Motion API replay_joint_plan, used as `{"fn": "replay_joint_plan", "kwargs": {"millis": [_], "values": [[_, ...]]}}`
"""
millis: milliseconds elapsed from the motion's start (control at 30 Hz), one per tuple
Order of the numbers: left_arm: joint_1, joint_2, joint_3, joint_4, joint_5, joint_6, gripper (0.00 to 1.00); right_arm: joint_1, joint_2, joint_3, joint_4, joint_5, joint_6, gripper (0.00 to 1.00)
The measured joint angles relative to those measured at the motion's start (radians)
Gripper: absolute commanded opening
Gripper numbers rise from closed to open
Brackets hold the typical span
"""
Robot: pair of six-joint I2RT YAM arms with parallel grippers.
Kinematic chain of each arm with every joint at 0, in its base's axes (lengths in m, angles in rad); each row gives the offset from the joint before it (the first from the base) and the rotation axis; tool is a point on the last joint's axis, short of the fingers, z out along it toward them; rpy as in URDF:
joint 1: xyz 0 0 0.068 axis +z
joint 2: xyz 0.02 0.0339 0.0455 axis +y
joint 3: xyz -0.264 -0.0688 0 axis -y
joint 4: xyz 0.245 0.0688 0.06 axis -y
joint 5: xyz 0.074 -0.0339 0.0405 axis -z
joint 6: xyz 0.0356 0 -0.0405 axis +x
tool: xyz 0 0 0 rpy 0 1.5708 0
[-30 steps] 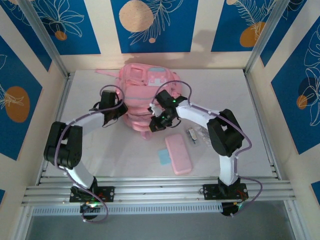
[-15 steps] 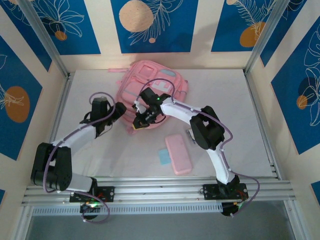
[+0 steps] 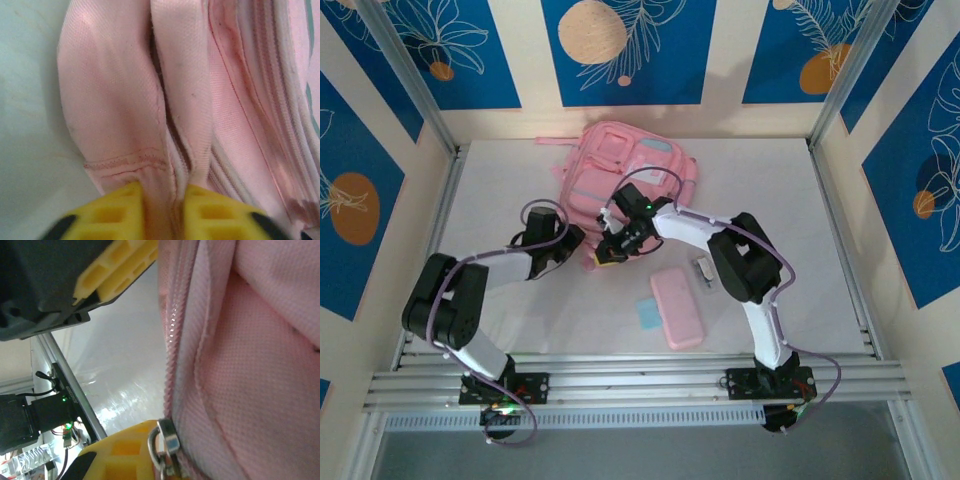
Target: Pack the student bag
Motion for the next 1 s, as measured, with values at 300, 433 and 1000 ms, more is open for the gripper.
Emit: {"fn": "replay_joint_plan", "kwargs": {"millis": [300,433,1000], "values": [[-0.012,-0.019,-0.005,0.009,0.011,0.034,0.0,-0.059,-0.027,0.0,-0.208,0.121,-0.202,0.0],[-0.012,-0.035,-0.005,-0.006,0.011,0.058,0.0,-0.108,-0.06,-0.008,-0.299,0.154,-0.277,0.0],[0.002,-0.089,-0.008,-0.06,-0.001,0.101,0.0,-0.344,-0.006,0.136,-0.45,0.658,-0.406,0.0]]}}
